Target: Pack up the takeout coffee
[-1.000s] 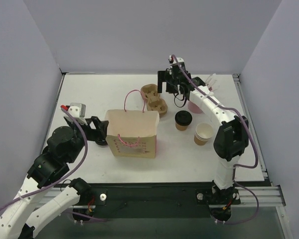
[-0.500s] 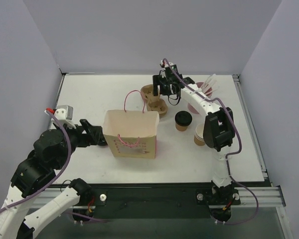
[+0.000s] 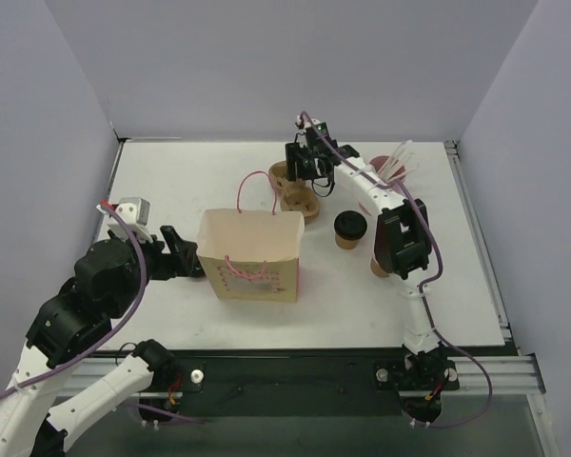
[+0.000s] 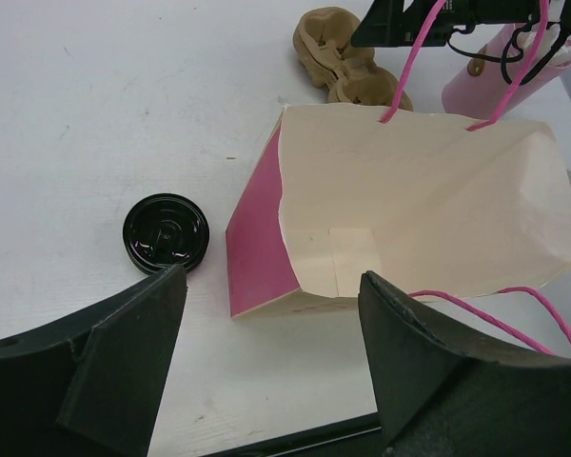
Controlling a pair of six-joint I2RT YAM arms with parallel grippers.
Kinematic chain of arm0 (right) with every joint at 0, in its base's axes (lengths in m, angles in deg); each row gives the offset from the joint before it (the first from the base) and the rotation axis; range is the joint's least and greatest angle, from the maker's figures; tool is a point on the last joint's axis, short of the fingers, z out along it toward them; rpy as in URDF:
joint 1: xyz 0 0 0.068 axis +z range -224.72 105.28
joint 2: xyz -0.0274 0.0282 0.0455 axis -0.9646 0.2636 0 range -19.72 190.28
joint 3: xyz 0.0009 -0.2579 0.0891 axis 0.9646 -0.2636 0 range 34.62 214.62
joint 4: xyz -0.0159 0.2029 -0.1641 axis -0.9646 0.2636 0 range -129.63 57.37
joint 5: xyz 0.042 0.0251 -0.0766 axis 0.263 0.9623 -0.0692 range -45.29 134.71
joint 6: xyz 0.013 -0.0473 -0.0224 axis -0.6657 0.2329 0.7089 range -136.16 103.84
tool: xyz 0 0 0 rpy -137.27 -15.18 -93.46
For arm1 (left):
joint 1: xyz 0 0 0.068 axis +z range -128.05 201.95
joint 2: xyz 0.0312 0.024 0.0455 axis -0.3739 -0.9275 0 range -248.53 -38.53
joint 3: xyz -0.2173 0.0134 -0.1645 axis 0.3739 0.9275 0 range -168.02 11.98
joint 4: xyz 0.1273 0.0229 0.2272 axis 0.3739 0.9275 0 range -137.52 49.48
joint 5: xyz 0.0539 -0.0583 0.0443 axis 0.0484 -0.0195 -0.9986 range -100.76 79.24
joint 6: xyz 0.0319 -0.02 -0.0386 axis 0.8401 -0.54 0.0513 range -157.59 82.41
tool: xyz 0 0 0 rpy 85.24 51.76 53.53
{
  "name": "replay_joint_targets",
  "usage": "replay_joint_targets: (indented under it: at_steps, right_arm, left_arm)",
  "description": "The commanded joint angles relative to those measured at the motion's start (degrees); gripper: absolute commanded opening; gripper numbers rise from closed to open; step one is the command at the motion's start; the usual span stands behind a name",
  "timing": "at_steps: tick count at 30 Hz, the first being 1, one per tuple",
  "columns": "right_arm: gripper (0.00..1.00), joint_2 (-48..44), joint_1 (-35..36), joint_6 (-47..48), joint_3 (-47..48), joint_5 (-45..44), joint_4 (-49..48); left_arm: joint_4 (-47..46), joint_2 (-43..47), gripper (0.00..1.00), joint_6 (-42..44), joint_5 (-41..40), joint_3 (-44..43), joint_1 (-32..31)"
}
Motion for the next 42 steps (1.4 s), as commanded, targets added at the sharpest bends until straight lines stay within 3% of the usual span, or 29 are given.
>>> replay_joint_targets:
  at_steps: [1,25,31,42]
  right_arm:
    - [0.56,1.4,1.5,2.0,3.7,-1.7,1.2]
    - [0.46,5.0,3.0,2.2,3.5,-6.9,4.7]
    - [0.3,4.3,3.0,2.8,3.2,-8.2,4.9]
    - [0.27,-2.4,2.0,3.7,3.5,-8.2,4.9]
  left_arm:
    - [-1.1,-1.6,0.83,2.7,-0.4,-2.6,-0.2]
    - [-6.1,-4.2,0.82,7.7,-3.2,-4.8,-0.2]
    - [-5.8,-3.5,0.82,6.9,-3.3,-4.7,-0.2]
    - [-6.3,-2.3,0.82,7.0,-4.0,-3.3,-0.2]
